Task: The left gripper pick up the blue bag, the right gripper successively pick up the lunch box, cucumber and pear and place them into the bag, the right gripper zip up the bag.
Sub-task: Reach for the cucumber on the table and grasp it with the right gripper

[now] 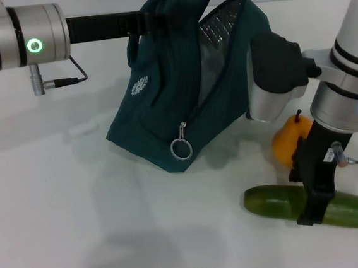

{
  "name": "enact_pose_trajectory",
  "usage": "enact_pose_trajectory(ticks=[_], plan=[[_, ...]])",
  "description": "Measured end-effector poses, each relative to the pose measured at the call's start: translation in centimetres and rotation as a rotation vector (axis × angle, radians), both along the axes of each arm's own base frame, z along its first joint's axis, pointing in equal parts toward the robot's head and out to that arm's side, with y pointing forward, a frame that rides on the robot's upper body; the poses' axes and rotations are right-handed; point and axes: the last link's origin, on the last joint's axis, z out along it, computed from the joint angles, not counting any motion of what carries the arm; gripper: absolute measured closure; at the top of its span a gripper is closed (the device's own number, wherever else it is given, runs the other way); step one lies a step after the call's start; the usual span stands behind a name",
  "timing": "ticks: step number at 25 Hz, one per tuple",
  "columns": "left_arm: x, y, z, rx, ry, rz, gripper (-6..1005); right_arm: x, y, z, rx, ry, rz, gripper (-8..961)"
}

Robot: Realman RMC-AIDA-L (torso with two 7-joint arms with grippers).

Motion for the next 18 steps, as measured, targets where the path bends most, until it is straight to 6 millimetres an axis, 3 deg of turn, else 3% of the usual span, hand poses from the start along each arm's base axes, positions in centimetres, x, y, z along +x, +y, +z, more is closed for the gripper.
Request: enact_pose_trajectory(ticks=[18], plan=[[-0.11,-0.01,-0.01,0.002,0.002,0.003,896,0.31,-0.51,-0.95,-0.017,-0.037,0.057,122]])
